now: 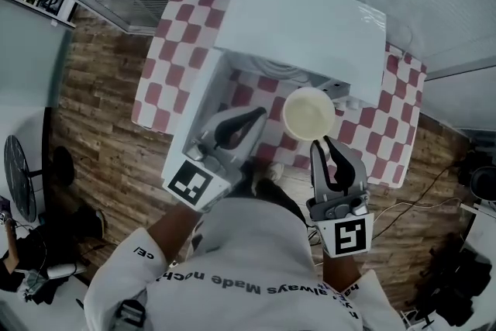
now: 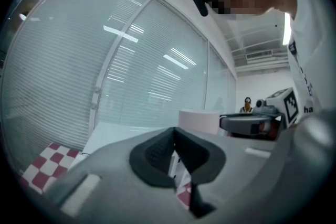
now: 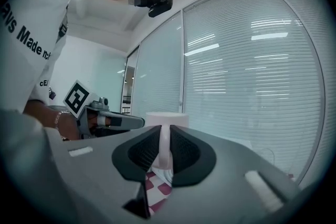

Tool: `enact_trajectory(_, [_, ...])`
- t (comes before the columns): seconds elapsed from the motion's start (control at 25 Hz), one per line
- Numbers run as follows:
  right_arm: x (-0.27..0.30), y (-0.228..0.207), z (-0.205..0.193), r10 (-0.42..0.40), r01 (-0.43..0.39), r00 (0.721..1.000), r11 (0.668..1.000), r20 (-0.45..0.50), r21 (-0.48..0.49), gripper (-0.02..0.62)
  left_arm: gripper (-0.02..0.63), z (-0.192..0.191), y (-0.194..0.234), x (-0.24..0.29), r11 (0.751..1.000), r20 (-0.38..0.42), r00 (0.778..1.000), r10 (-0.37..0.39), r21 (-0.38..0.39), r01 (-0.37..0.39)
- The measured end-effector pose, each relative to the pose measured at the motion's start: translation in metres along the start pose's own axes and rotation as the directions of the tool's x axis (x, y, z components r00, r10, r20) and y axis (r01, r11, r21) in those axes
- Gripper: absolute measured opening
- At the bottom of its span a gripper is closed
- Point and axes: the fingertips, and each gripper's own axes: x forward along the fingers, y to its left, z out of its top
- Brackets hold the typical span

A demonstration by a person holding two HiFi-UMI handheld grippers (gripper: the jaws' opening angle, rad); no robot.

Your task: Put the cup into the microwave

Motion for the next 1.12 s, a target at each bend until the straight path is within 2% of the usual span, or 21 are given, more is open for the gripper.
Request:
enact_trajectory(0.6, [0.029,-0.001,-0.084,-0.023,0.024,0.998,1.0,-0.058,0.013,0.048,0.005,-0.07,0.037,0.013,1.0,-0.026,1.0,0.013,-0.016,-0.013])
enact_trajectory(1.12, [0.068,-0.019,-0.153,-0.019,0.02,0.996,1.0,-0.089,0.013,0.048,0.004,-0.126,0.082,0.042,0.998,-0.011,0.998,0.066,-0.011,-0.066])
